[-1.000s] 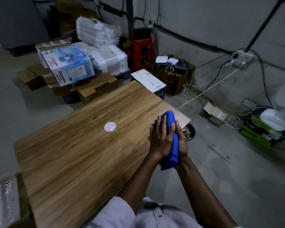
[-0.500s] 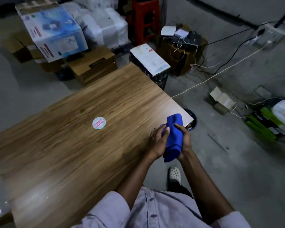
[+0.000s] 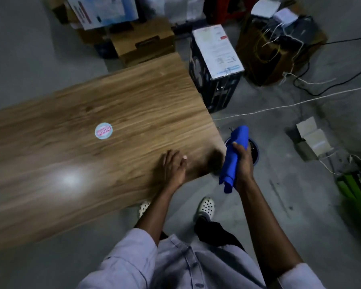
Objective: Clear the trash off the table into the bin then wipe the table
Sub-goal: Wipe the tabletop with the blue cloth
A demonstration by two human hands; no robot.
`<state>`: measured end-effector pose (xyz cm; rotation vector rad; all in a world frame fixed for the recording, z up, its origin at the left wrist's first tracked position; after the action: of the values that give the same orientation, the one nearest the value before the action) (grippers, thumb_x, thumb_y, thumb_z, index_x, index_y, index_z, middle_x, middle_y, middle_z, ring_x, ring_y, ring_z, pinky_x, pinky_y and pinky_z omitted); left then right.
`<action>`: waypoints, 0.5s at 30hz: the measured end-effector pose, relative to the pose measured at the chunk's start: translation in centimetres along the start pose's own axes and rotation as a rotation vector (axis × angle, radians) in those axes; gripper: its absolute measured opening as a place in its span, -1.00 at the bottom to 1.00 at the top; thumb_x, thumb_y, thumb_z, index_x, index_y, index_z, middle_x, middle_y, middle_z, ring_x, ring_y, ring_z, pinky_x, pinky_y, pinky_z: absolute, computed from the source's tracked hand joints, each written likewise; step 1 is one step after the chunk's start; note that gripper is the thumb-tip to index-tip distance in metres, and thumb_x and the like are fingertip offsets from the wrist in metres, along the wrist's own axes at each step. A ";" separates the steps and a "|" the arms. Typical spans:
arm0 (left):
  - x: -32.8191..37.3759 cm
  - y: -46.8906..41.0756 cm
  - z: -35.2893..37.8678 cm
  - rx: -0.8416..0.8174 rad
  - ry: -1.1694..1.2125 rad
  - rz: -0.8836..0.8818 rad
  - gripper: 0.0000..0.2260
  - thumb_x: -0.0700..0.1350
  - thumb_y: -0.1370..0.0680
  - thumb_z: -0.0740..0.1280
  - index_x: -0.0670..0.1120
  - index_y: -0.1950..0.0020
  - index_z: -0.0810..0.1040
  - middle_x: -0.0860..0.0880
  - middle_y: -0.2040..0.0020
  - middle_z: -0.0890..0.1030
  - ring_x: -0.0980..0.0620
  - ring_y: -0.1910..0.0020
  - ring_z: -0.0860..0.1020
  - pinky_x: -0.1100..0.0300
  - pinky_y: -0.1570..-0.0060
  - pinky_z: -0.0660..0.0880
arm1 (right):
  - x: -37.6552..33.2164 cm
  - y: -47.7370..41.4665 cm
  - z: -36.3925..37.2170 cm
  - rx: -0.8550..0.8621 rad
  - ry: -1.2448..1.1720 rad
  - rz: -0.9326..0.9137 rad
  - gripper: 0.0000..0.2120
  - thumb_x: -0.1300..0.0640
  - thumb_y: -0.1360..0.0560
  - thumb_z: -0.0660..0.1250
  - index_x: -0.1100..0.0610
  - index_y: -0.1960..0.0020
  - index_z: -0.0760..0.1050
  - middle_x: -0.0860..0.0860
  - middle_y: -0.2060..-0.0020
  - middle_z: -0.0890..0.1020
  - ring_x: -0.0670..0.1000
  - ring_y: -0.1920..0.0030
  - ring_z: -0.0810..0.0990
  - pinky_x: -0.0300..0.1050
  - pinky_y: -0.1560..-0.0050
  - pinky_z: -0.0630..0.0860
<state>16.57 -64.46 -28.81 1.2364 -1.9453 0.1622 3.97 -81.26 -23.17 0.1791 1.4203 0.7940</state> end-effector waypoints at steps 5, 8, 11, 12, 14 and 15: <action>-1.8 -0.3 2.5 0.160 -0.125 -0.008 -0.54 0.08 -0.61 0.15 -0.16 -0.35 0.58 -0.20 -0.50 0.41 -0.25 -0.54 0.26 -0.03 -0.55 0.12 | -1.3 -2.9 2.3 -0.113 0.555 -0.396 -0.36 0.01 -0.55 0.36 -0.08 -0.59 0.25 -0.06 -0.53 0.37 -0.08 -0.47 0.37 -0.04 -0.50 0.31; -2.6 -1.1 3.1 0.238 -0.257 0.039 -0.57 0.07 -0.60 0.14 -0.09 -0.35 0.56 -0.13 -0.50 0.43 -0.21 -0.52 0.29 -0.17 -0.48 0.25 | 1.1 -4.6 3.2 -0.295 1.031 -0.590 -0.27 -0.20 -0.53 0.24 -0.04 -0.64 0.15 0.07 -0.61 0.21 0.10 -0.58 0.20 0.12 -0.55 0.18; -2.6 -2.1 3.0 0.311 -0.349 0.035 -0.51 0.08 -0.59 0.13 -0.12 -0.42 0.50 -0.13 -0.53 0.40 -0.20 -0.54 0.29 -0.20 -0.52 0.18 | 4.8 -5.7 3.3 -0.444 1.579 -0.511 -0.15 -0.43 -0.48 0.20 -0.16 -0.65 0.02 0.04 -0.66 -0.05 0.14 -0.64 -0.10 0.40 -0.55 -0.08; -2.9 -2.5 2.9 0.333 -0.387 0.037 -0.49 0.08 -0.59 0.12 -0.13 -0.46 0.46 -0.12 -0.55 0.37 -0.19 -0.55 0.27 -0.20 -0.53 0.16 | 5.3 -5.6 3.5 -0.414 1.591 -0.574 -0.18 -0.41 -0.49 0.21 -0.17 -0.64 0.05 0.01 -0.66 -0.05 0.12 -0.64 -0.12 0.39 -0.53 -0.15; -3.7 -3.2 2.8 0.370 -0.478 0.039 -0.48 0.10 -0.62 0.12 -0.10 -0.52 0.39 -0.10 -0.58 0.32 -0.15 -0.59 0.22 -0.20 -0.54 0.14 | 5.5 -5.3 4.2 -0.308 1.497 -0.733 -0.30 -0.35 -0.55 0.19 -0.16 -0.62 0.14 -0.03 -0.66 0.03 0.09 -0.65 -0.09 0.32 -0.53 -0.22; -4.2 -3.4 2.8 0.376 -0.508 0.041 -0.47 0.12 -0.64 0.10 -0.09 -0.55 0.35 -0.10 -0.60 0.28 -0.14 -0.60 0.19 -0.20 -0.54 0.13 | 5.9 -5.5 4.5 -0.287 1.480 -0.787 -0.34 -0.33 -0.57 0.17 -0.16 -0.61 0.17 -0.03 -0.65 0.06 0.09 -0.65 -0.07 0.30 -0.54 -0.24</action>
<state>18.56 -64.67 -34.56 1.5978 -2.4564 0.2641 9.90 -80.37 -30.18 -1.3799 2.4086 0.3655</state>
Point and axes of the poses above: each hand's wrist, its own y-axis away from the middle knuckle, its own z-axis out of the palm, x = y × z, the point moved 1 cm from there along -y, towards the middle knuckle
